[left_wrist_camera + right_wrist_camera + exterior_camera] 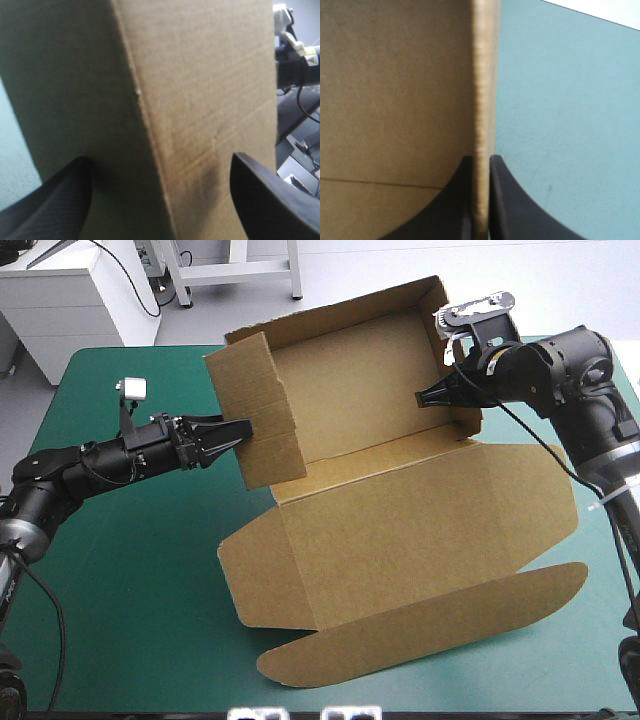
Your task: Fold the box
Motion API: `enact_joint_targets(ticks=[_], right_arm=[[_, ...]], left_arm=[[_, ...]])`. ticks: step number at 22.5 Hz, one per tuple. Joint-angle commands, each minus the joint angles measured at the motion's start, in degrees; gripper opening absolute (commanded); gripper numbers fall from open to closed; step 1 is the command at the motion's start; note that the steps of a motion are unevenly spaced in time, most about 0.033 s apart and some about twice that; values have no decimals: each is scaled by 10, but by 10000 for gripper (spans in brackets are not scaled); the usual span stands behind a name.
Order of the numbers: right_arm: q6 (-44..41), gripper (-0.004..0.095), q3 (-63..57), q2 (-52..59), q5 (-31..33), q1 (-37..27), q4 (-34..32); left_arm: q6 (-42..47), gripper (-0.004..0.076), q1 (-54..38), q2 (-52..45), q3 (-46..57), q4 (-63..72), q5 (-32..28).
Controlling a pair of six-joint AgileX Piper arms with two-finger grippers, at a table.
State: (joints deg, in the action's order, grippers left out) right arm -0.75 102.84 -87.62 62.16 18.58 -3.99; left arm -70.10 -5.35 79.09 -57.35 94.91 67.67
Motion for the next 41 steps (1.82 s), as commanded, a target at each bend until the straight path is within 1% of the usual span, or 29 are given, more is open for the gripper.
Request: enact_joint_targets(ticks=[1,4,5,6,8,11,14,20,24,27,29,31,33,34,36,38,39,41], right_arm=[[-7,-18,18,22,-50,-2,17],[-20,-17,18,22,-56,-2,14],[-31,-17,18,22,-60,-2,2],[-35,-17,18,22,-61,-2,-4],[-44,-17,18,22,-63,-2,-13],[-49,-17,18,21,-65,-2,-15],[-56,-14,18,12,-65,-2,-13],[-65,-14,18,-3,-80,-1,9],[-76,-14,18,-17,-81,-1,9],[-77,-14,18,-26,-85,-1,12],[-77,-14,18,-34,-96,0,24],[-77,-13,18,-40,-98,10,17],[-78,-13,18,-46,-101,22,2],[-80,-13,18,-52,-106,29,3],[-84,-14,18,-53,-115,35,8],[-85,-14,18,-53,-120,36,20],[-85,-14,18,-53,-121,36,26],[-87,-14,18,-53,-127,36,40]], left_arm=[[15,551,36,-19,-51,6,-5],[84,551,68,-19,-108,-82,-90],[118,551,79,-19,-134,-111,-119],[138,551,85,-19,-144,-125,-131],[223,549,101,-19,-188,-207,-160],[286,549,117,-19,-222,-293,-168],[329,549,134,-19,-249,-343,-177],[449,549,173,-12,-286,-491,-185],[502,549,188,2,-298,-537,-200],[514,549,188,7,-302,-538,-202],[527,540,188,16,-315,-550,-191],[544,522,195,26,-332,-587,-178],[589,501,212,40,-361,-657,-150],[622,496,228,52,-383,-722,-125],[661,495,252,69,-411,-805,-98],[701,495,263,78,-421,-875,-82],[738,495,266,78,-421,-926,-76],[780,495,266,77,-421,-964,-69]])
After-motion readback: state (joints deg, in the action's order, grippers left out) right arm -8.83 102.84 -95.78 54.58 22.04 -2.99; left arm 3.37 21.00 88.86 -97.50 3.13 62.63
